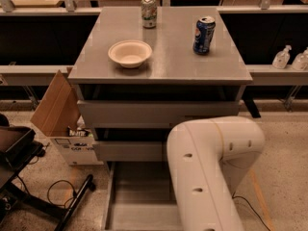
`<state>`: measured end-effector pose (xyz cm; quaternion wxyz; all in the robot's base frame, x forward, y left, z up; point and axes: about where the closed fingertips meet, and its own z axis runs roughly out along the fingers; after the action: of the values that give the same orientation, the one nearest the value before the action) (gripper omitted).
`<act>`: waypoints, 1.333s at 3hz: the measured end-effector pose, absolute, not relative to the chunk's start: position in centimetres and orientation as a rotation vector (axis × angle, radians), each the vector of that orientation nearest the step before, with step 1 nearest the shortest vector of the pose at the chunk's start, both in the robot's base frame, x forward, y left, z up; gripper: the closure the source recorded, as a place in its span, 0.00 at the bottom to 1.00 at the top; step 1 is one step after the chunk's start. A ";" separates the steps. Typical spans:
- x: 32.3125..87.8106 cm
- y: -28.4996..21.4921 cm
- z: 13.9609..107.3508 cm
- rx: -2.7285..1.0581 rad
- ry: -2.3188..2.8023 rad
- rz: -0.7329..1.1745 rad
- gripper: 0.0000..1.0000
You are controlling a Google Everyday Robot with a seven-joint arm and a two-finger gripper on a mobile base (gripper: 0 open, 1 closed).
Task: Open bottom drawer
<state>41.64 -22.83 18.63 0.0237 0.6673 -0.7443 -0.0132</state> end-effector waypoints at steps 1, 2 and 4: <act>34.8 -28.5 26.6 1.921 -2.375 0.023 1.00; 30.4 -30.9 32.7 1.844 -2.448 0.041 1.00; 29.3 -32.7 44.2 1.850 -2.636 0.151 1.00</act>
Offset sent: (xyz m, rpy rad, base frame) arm -0.0287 -0.1061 0.3579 -0.0397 -0.3919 -0.2592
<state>29.27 -32.71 44.24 -0.0412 0.5734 -0.8169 0.0467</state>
